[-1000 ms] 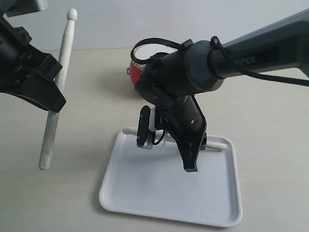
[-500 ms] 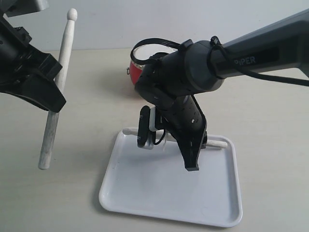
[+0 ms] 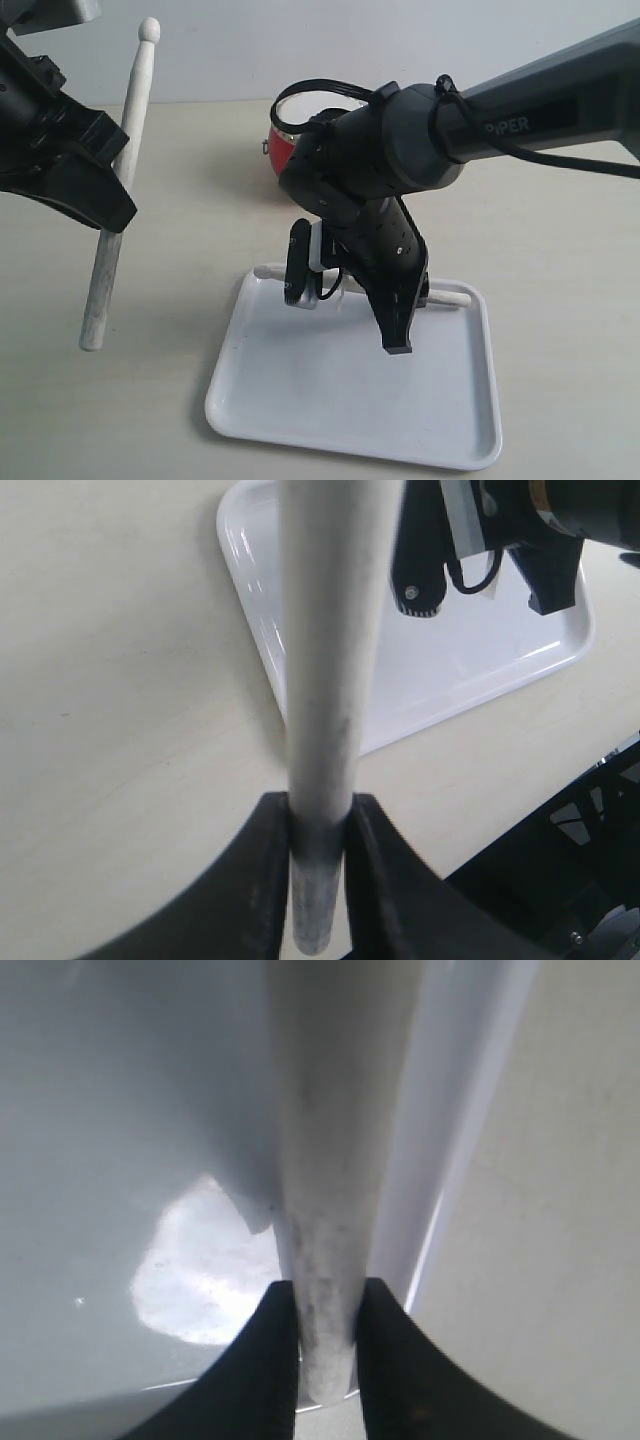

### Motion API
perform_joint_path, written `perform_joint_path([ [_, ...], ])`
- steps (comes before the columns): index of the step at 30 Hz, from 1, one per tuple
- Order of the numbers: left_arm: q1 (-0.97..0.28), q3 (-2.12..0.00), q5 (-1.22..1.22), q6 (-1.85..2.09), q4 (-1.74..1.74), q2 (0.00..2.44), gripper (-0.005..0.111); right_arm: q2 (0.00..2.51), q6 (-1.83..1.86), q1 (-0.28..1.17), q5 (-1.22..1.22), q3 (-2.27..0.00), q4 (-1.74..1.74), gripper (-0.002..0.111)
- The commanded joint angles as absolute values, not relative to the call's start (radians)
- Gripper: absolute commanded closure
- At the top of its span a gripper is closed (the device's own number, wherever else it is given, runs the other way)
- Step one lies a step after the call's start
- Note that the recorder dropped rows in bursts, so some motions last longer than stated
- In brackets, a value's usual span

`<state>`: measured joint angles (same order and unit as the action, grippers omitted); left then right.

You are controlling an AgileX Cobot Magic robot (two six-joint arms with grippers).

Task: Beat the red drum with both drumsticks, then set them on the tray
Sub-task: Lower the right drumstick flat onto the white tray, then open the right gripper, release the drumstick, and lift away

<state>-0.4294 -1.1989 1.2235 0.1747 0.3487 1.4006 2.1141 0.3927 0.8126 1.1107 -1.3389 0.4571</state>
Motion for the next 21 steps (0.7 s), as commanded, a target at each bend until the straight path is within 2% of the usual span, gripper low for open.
perform_joint_path([
  [1, -0.428, -1.196, 1.221, 0.182, 0.354, 1.392, 0.107, 2.113, 0.398, 0.814, 1.104, -1.346, 0.45, 0.095],
  [5, -0.428, -1.196, 1.221, 0.182, 0.354, 1.392, 0.107, 2.113, 0.398, 0.814, 1.104, -1.346, 0.448, 0.093],
  [13, -0.428, -1.196, 1.221, 0.182, 0.354, 1.392, 0.107, 2.113, 0.396, 0.814, 1.104, -1.346, 0.448, 0.077],
  [21, -0.428, -1.196, 1.212, 0.189, 0.354, 1.392, 0.107, 2.096, 0.318, 0.814, 1.131, -1.346, 0.452, 0.075],
])
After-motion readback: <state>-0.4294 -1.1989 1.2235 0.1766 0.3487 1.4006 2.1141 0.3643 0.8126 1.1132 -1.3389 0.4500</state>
